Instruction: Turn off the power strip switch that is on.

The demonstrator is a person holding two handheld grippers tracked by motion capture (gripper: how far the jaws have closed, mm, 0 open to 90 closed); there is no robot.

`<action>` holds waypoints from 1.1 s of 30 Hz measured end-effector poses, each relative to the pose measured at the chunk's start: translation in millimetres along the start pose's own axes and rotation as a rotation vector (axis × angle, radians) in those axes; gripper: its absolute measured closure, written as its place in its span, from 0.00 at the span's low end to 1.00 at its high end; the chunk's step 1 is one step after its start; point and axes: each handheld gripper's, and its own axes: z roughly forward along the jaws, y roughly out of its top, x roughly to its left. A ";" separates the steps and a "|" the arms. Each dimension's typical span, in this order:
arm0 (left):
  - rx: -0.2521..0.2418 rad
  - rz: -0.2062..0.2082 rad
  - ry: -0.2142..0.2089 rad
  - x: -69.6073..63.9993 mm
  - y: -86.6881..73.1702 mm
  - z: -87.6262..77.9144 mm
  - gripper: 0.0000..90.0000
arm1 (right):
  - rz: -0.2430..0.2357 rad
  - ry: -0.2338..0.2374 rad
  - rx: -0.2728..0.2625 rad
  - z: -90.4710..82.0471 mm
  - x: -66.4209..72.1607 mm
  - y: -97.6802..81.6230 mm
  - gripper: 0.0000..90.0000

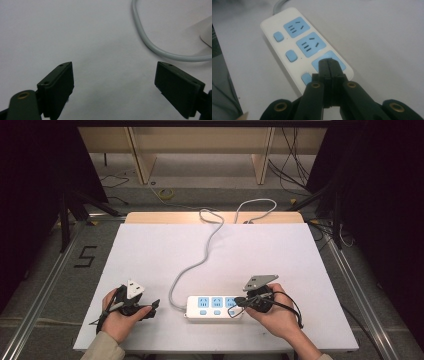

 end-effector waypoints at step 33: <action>-0.001 0.002 -0.001 -0.7 0.3 0.6 0.17 | -0.043 0.042 0.055 12.1 9.7 8.0 1.00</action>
